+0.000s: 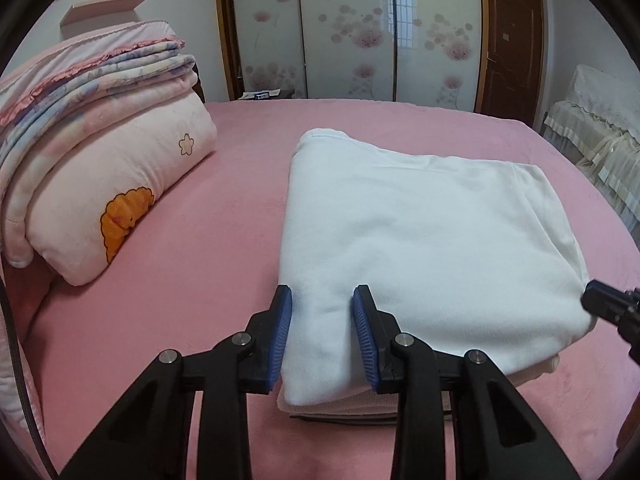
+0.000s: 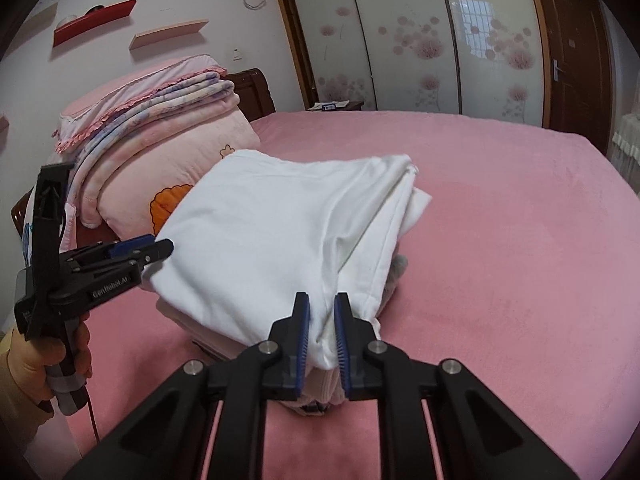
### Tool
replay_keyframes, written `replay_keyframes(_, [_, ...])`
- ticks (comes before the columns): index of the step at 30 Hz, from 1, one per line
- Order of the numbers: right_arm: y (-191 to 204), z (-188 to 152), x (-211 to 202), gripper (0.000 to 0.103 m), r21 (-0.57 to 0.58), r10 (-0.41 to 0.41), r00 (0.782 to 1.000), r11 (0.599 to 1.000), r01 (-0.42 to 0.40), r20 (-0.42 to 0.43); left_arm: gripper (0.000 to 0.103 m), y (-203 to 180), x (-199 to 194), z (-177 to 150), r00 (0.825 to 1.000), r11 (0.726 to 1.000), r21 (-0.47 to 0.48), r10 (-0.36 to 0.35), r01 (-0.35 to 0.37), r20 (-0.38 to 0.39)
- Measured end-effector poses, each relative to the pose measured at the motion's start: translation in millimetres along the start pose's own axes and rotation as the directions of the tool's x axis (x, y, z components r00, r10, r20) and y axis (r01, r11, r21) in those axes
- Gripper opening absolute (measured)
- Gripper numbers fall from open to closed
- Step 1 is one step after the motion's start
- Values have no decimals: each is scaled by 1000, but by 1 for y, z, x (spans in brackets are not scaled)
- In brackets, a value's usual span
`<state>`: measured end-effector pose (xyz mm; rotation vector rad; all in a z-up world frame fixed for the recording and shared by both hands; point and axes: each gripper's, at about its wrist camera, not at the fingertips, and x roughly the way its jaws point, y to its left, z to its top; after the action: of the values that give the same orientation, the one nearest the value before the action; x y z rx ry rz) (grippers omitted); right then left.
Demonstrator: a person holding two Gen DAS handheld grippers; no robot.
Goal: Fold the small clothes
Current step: 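Lower the sweatshirt onto the stack, open the right tool and withdraw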
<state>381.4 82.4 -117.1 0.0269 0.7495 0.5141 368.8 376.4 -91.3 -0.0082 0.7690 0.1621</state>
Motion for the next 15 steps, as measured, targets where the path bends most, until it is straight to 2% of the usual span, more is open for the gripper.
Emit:
replay_keyframes(7, [-3, -7, 2, 12, 40, 9, 1000, 999, -8, -5, 31, 4, 7, 0, 1000, 1000, -15, 3, -3, -21])
replay_keyframes(8, [-3, -7, 0, 12, 42, 9, 1000, 999, -8, -6, 35, 3, 5, -1, 1000, 1000, -17, 6, -7, -23])
replay_keyframes(9, [-2, -7, -3, 12, 41, 8, 1000, 999, -7, -6, 41, 5, 3, 0, 999, 1000, -22, 14, -14, -29])
replay_keyframes(11, [-1, -8, -12, 12, 32, 3, 1000, 999, -2, -6, 82, 6, -2, -1, 999, 999, -48, 18, -20, -37])
replay_keyframes(12, [-1, -8, -16, 13, 27, 1, 1000, 1000, -1, -7, 87, 6, -8, -3, 999, 998, -69, 4, -7, -34])
replay_keyframes(15, [-1, -7, -39, 13, 25, 12, 1000, 1000, -13, 6, 89, 0, -30, -4, 999, 994, -101, -40, 38, -23])
